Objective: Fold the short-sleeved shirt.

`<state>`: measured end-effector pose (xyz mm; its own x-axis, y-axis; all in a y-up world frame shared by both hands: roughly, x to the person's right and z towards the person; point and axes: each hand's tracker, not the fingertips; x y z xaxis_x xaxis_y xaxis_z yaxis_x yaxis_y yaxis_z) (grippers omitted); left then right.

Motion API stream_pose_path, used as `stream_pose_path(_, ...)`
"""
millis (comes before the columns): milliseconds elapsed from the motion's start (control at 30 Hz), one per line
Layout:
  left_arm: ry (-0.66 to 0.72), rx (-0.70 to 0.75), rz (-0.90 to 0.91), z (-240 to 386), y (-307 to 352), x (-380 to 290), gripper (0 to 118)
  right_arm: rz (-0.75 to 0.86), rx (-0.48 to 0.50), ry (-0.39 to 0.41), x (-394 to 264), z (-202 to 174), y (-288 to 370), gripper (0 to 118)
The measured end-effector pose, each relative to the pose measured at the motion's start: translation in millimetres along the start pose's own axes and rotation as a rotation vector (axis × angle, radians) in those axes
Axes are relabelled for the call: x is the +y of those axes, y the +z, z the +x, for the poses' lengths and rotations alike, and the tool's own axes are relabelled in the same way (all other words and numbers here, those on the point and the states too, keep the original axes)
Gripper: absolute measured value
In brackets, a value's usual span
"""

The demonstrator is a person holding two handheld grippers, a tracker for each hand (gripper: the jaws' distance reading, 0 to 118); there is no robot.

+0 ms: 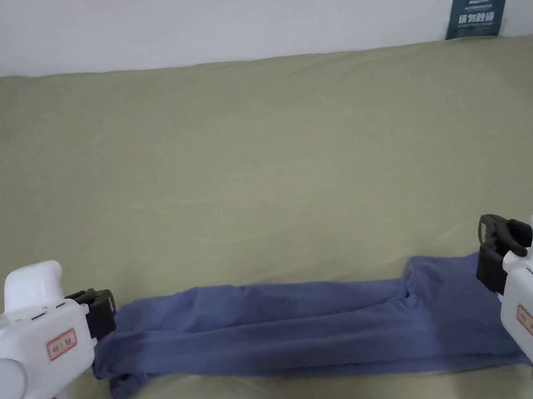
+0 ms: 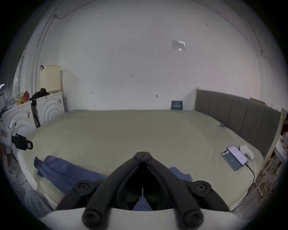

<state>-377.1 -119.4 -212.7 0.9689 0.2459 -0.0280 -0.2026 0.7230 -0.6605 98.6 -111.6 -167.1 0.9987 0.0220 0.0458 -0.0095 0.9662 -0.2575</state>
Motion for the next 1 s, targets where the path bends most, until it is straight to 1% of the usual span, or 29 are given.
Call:
stream_pose_path(133, 0.166, -0.189, -0.185, -47.9, -20.0, 17.0, 0, 0.048, -0.025, 0.036, 3.4, -23.4, 5.3, 0)
stream_pose_path(233, 0.199, -0.269, -0.282, -74.8, -40.0, 23.9, 0, 0.078, -0.033, 0.057, 1.9, -38.7, 6.7, 0)
stream_pose_path(300, 0.264, -0.331, -0.351, -89.0, -53.6, 24.6, 0, 0.084, -0.035, 0.077, 1.3, -46.4, 6.1, 0)
stream_pose_path(367, 0.320, -0.360, -0.375, -104.0, -63.2, 25.8, 0, 0.085, -0.031, 0.082, -0.6, -51.6, 4.5, 0)
stream_pose_path(533, 0.357, -0.393, -0.419, -118.1, -82.3, 29.5, 0, 0.065, -0.020, 0.074, -4.7, -52.1, -0.6, 0)
stream_pose_path(633, 0.360, -0.384, -0.432, -117.9, -90.4, 30.0, 6, 0.057, -0.014, 0.067, -6.9, -51.7, -2.5, 0)
stream_pose_path(667, 0.368, -0.371, -0.437, -119.3, -94.1, 29.9, 12, 0.056, -0.015, 0.064, -7.0, -51.2, -2.5, 0)
stream_pose_path(700, 0.374, -0.377, -0.442, -120.1, -95.7, 27.5, 40, 0.057, -0.014, 0.065, -8.3, -51.5, -2.8, 0)
stream_pose_path(733, 0.385, -0.383, -0.450, -121.1, -98.7, 26.6, 65, 0.053, -0.009, 0.067, -8.8, -52.0, -3.5, 0)
stream_pose_path(767, 0.401, -0.395, -0.461, -121.6, -102.4, 25.0, 78, 0.047, -0.002, 0.070, -9.5, -52.3, -4.2, 0)
stream_pose_path(800, 0.419, -0.402, -0.475, -120.6, -107.1, 22.6, 78, 0.043, 0.005, 0.072, -9.8, -52.6, -4.6, 0)
stream_pose_path(833, 0.414, -0.394, -0.497, -117.5, -108.0, 16.5, 114, 0.040, 0.008, 0.075, -10.4, -53.0, -5.0, 0)
stream_pose_path(867, 0.424, -0.402, -0.483, -117.3, -109.5, 13.5, 118, 0.038, 0.012, 0.079, -10.8, -53.3, -5.4, 0)
stream_pose_path(900, 0.454, -0.402, -0.490, -119.3, -117.9, 12.0, 111, 0.038, 0.012, 0.082, -11.1, -53.6, -5.6, 0)
stream_pose_path(933, 0.486, -0.422, -0.512, -119.1, -123.3, 6.9, 110, 0.038, 0.012, 0.083, -10.5, -53.3, -5.4, 0)
stream_pose_path(1000, 0.473, -0.471, -0.515, -115.5, -128.2, -0.1, 109, 0.036, 0.013, 0.078, -9.8, -52.0, -6.4, 0)
